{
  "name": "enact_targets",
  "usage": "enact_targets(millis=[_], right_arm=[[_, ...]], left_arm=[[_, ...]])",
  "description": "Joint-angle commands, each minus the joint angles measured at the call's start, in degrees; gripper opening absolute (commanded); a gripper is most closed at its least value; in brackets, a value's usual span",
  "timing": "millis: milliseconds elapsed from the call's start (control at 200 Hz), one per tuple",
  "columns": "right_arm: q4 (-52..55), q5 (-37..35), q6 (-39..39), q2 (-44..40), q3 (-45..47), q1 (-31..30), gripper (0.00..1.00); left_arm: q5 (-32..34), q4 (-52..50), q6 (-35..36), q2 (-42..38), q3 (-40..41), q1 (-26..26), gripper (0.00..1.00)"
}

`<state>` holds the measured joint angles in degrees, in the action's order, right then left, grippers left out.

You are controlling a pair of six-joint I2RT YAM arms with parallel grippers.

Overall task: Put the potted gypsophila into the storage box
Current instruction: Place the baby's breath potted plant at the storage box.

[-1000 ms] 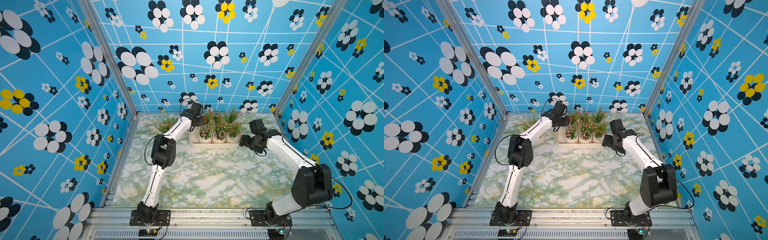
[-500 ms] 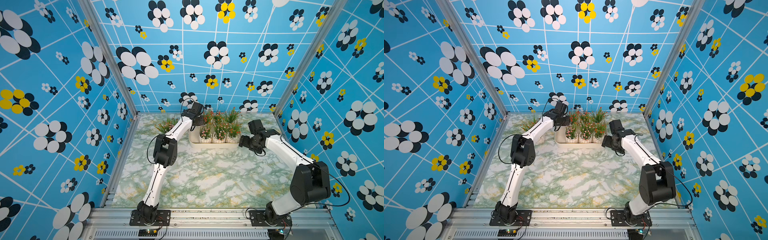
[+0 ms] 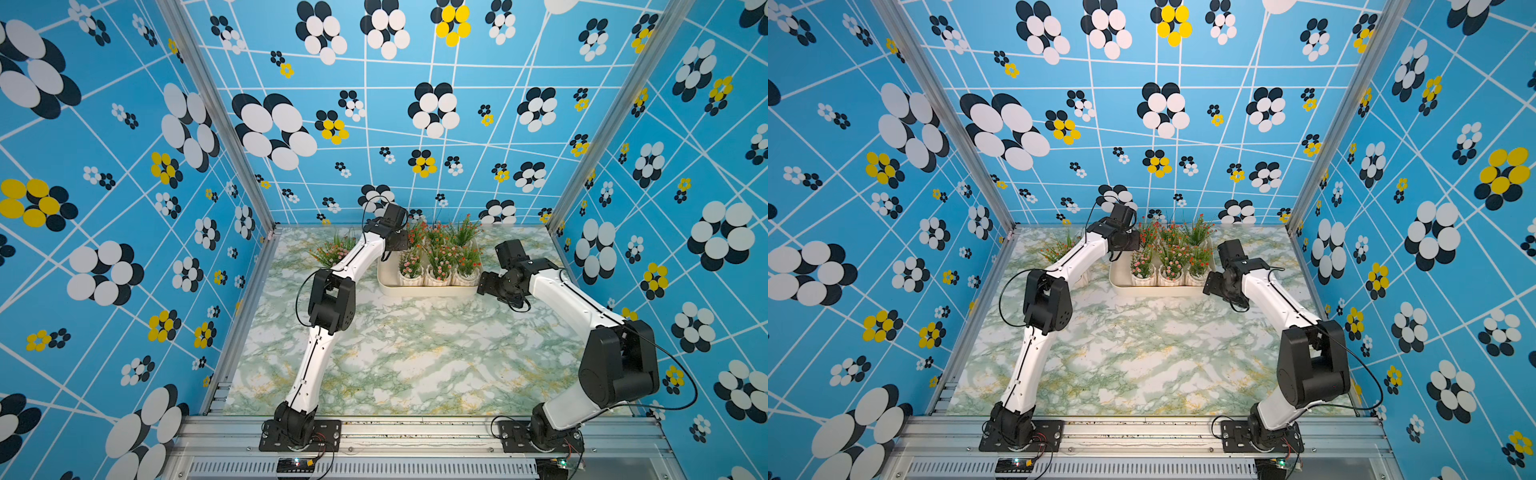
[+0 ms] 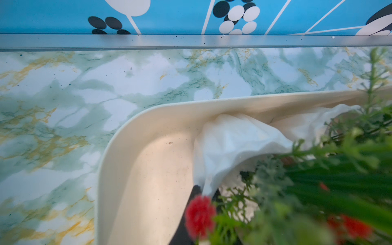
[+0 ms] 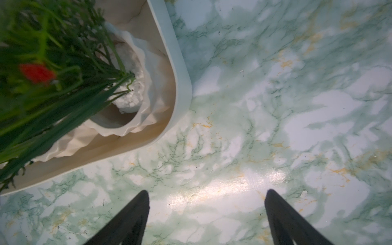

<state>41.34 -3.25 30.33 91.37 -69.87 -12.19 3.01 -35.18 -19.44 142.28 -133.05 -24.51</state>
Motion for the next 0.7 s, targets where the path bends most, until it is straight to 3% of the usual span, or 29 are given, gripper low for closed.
enact_targets(millis=[0,410,695], right_arm=[[0.9,0.2,-1.1,0.3,-1.2,0.4,0.88],[0.9,0.2,-1.2,0.4,-1.4,0.5,0.88],[1.1,0.6,-0.8,0.0,-1.6,0.5,0.88]], left_arm=[[-1.2,2.5,-0.4,0.8,-3.6,-0.4,0.12],[-1.0,1.4,-0.1,2.4,-5.7,-0.4,0.22],[1.3,-1.5,1.1,-0.8,-5.4,-0.3,0.28]])
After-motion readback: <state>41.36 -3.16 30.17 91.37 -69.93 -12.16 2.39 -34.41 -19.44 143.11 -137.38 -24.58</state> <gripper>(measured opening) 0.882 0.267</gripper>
